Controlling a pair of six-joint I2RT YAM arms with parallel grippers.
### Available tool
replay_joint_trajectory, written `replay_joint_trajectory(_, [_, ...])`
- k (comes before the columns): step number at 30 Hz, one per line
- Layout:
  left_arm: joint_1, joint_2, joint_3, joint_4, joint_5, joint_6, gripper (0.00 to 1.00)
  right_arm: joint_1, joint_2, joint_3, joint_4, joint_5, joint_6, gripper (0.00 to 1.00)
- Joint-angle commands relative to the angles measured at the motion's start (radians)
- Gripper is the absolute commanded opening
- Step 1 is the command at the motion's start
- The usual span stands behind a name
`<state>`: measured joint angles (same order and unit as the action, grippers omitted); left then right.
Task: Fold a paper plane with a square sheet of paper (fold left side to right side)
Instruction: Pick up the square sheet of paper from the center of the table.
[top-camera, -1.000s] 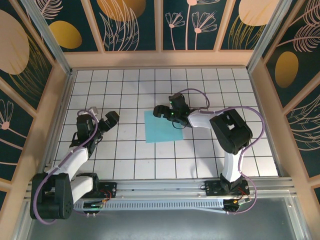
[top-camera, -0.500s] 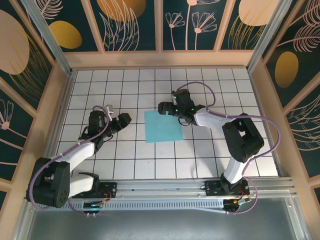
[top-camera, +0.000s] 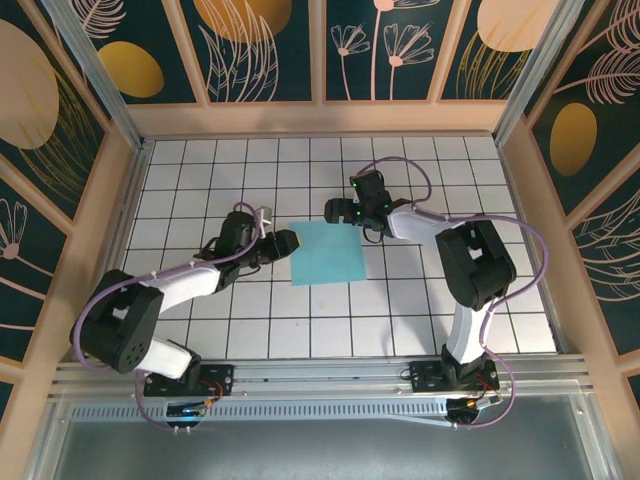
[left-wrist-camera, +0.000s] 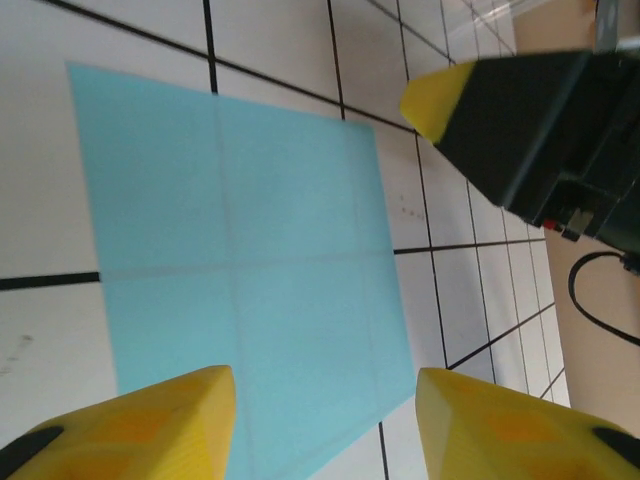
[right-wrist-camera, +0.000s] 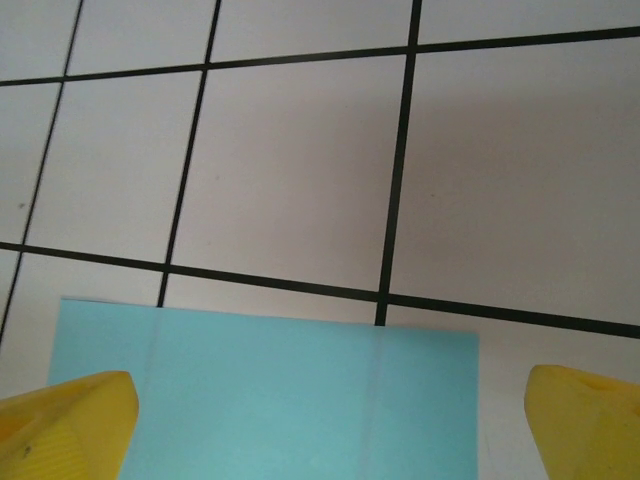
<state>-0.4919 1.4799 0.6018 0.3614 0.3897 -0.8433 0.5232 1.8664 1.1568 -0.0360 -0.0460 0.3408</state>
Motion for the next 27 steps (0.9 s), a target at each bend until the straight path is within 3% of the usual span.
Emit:
replay_joint_trajectory(1, [-0.030,0.044,0.030,0.018,-0.041,-0.028,0.48,-0.006,0.037,0.042,-0.023,-0.012,-0.019,0.99])
replay_joint_trajectory(27, [-0.079,0.270,0.055,0.022,-0.049,-0.031,0.42,0.043,0.140,0.076,-0.088,-0.070,0.001,0.96])
